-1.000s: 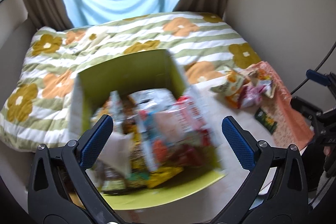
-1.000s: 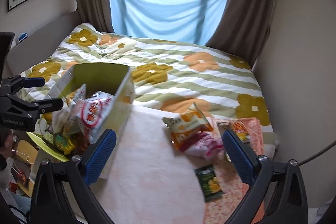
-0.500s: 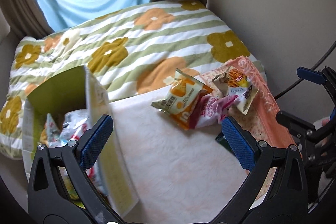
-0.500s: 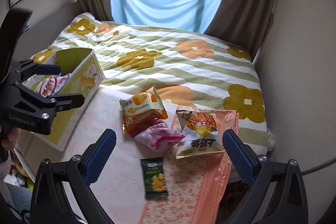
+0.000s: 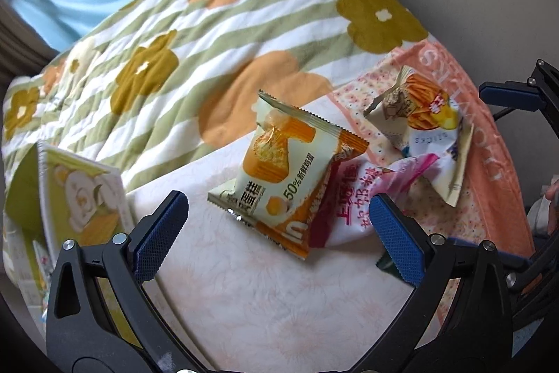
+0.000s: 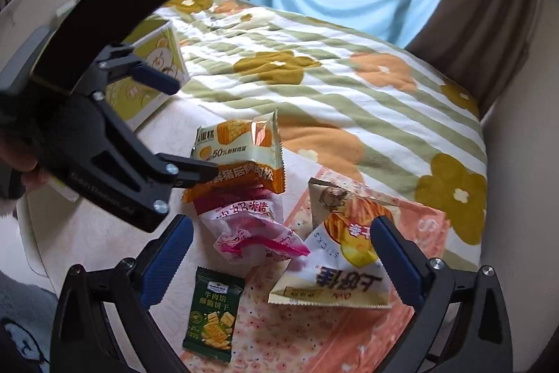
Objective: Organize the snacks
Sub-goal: 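Move both tools back over the remaining snacks on the table, then grasp the orange cake packet with the left tool while the right tool grasps the pink candy bag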
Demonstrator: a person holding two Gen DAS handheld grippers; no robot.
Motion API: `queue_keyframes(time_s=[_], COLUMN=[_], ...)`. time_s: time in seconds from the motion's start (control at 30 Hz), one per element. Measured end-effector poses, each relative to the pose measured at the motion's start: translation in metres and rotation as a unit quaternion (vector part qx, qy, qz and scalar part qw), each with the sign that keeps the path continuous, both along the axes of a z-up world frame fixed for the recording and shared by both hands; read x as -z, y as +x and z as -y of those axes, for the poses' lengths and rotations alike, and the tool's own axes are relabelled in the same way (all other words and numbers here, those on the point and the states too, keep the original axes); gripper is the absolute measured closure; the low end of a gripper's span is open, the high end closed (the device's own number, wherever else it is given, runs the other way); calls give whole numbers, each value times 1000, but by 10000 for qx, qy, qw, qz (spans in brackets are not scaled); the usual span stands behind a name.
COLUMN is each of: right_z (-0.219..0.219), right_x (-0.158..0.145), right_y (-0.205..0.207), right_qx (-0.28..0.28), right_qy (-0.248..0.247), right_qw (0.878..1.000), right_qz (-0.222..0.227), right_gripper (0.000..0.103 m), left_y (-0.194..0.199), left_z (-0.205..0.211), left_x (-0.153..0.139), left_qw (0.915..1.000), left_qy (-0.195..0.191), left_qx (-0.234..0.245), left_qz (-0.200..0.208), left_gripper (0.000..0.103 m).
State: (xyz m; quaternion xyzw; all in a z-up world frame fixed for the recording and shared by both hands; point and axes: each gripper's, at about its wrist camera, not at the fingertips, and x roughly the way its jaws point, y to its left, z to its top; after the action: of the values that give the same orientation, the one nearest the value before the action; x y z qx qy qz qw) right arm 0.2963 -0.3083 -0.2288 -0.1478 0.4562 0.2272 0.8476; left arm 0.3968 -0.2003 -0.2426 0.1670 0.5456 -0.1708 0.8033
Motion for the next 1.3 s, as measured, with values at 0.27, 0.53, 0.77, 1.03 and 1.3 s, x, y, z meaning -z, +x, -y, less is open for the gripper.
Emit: queue_keyframes(time_s=[0.27, 0.53, 0.77, 1.03, 1.3], right_z=[-21, -28, -29, -35, -45], right_x=[30, 49, 65, 79, 95], right_y=[13, 27, 41, 49, 51], right_qx=[-763, -962, -971, -1222, -1506], right_qy=[-265, -294, -269, -421, -622], right_qw=[9964, 9931, 9913, 9868, 9808], right_qz=[-272, -597, -844, -972, -1074], right_gripper=[2, 2, 2, 2, 2], left_y=[32, 54, 58, 59, 49], left_z=[8, 10, 10, -6, -38], left_x=[46, 75, 83, 80, 71], left_qw=[9977, 9934, 9920, 9930, 9874], left_qy=[121, -13, -81, -41, -338], left_qx=[160, 153, 217, -141, -943], left_qz=[-651, -1135, -1238, -1174, -1229], left_gripper=[0, 20, 39, 43, 43])
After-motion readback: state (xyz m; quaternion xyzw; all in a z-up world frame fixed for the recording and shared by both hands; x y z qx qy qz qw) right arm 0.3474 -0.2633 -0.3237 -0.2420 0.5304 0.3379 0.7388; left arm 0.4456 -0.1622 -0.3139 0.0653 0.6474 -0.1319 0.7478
